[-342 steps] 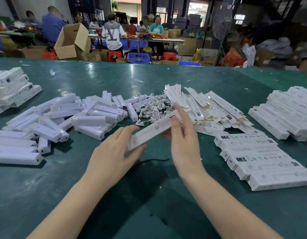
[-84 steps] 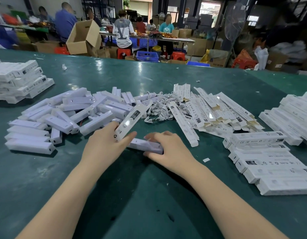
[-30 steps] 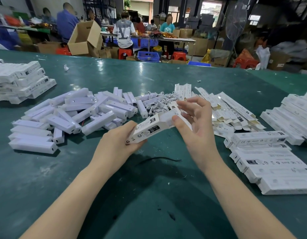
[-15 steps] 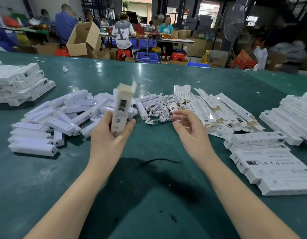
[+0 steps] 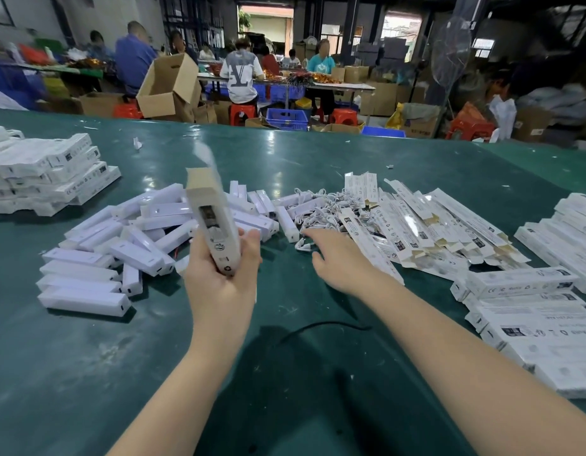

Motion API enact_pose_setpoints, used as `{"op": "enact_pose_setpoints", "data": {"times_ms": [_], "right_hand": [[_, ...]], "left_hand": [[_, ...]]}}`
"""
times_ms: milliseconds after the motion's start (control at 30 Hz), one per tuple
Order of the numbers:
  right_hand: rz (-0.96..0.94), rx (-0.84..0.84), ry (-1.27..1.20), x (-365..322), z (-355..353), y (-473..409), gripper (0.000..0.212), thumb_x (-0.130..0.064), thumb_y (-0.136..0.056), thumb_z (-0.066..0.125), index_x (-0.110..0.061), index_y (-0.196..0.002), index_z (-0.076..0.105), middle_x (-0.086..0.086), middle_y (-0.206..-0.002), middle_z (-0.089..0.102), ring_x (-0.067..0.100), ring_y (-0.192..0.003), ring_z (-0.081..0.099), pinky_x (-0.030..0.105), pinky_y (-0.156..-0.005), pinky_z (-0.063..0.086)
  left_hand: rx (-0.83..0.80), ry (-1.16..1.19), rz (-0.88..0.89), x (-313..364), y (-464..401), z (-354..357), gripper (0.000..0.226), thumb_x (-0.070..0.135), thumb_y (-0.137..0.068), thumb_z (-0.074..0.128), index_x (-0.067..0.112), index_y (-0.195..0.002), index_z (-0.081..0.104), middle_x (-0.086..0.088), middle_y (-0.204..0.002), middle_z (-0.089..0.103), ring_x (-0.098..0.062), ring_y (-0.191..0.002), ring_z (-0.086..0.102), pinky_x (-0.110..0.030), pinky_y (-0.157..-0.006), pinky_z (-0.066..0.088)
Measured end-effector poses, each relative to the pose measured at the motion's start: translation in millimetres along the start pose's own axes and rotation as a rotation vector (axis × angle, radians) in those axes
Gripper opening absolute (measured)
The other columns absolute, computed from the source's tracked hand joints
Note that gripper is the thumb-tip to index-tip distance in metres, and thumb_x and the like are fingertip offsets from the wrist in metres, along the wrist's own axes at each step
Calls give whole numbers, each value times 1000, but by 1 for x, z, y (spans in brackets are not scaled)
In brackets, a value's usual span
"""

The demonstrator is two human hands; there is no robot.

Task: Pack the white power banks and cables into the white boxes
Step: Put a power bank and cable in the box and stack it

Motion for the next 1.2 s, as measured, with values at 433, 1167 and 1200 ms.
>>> {"op": "enact_pose_setpoints", "data": {"times_ms": [433, 1167, 1200], "right_hand": [[-24, 51, 49, 11, 12, -11, 23, -17, -95, 59, -10, -115, 67, 6, -115, 59, 22, -111, 51, 26, -91, 38], [-23, 319, -778, -7, -80, 97, 21, -3, -82, 76, -22, -91, 74, -1, -77, 74, 15, -71, 73, 20, -73, 57], [3, 287, -814, -6, -79, 97, 18, -3, -82, 76, -18, -91, 72, 1, -75, 73, 17, -68, 73, 23, -69, 58]], "left_hand": [[-65, -52, -88, -7, 1, 6, 20, 35, -88, 67, 21, -81, 54, -18, -74, 56, -38, -72, 54, -30, -59, 47], [-343, -926, 393, -14, 5, 11, 30, 9, -62, 80, 14, -77, 55, 2, -67, 56, -25, -56, 42, -28, -43, 34], [-352, -927, 404, -14, 5, 12, 30, 9, -62, 81, 14, -78, 56, 2, -68, 57, -25, -57, 43, -30, -43, 36]]}}
Point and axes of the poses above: each hand's wrist, its own y-axis away from the middle knuckle, its own z-axis out of the palm, x = y × z, the point moved 2 cm from there along -y, towards the middle knuckle
